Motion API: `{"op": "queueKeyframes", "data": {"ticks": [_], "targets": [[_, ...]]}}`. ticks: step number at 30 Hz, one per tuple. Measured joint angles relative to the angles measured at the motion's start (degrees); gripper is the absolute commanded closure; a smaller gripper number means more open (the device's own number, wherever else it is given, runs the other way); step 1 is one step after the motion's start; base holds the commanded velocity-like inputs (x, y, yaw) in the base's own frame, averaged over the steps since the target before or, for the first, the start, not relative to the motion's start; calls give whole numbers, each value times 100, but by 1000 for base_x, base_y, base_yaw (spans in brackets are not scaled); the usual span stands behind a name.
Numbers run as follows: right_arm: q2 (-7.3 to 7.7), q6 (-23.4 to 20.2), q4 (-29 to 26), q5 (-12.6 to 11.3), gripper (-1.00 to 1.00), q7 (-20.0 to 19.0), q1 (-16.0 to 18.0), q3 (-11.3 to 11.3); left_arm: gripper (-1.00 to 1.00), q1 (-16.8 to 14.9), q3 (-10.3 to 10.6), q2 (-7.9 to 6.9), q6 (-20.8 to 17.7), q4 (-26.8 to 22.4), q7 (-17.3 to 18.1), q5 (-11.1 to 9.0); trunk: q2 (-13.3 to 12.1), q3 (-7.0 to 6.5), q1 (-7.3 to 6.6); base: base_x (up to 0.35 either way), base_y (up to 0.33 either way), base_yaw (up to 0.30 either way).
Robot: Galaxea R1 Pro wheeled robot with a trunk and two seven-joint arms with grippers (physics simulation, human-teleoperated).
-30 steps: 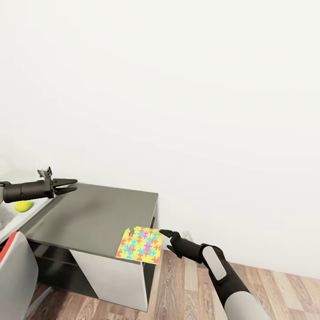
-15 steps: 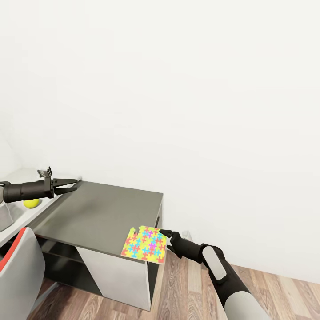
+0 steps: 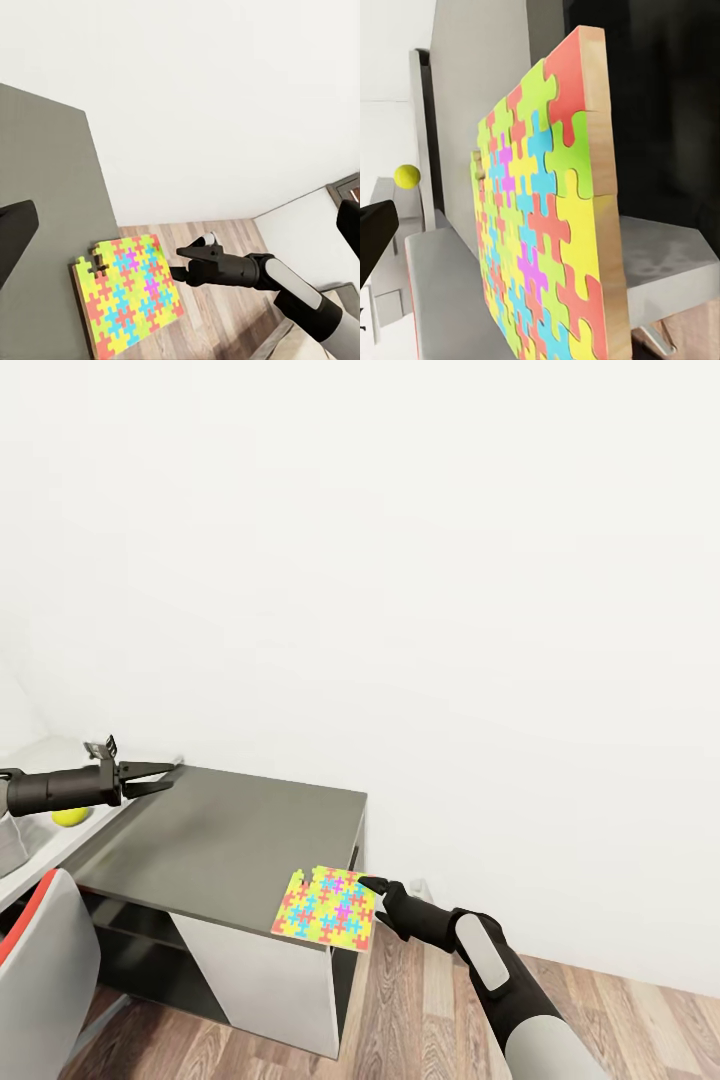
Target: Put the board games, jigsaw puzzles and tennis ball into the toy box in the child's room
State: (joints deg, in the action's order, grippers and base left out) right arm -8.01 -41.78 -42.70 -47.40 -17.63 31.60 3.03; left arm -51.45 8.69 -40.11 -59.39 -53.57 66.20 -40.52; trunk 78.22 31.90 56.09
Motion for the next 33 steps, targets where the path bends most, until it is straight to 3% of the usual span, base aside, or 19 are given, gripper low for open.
{"op": "queueKeyframes", "data": {"ticks": [8,33], "targets": [[0,9,8,3,-100,10,0,2,-100,0,1,0,1,2,-3,2,199,89,109,0,0,0],[0,9,9,-9,-100,-7,0,-1,-100,-2,1,-1,0,0,-1,7,201,90,110,0,0,51]]}}
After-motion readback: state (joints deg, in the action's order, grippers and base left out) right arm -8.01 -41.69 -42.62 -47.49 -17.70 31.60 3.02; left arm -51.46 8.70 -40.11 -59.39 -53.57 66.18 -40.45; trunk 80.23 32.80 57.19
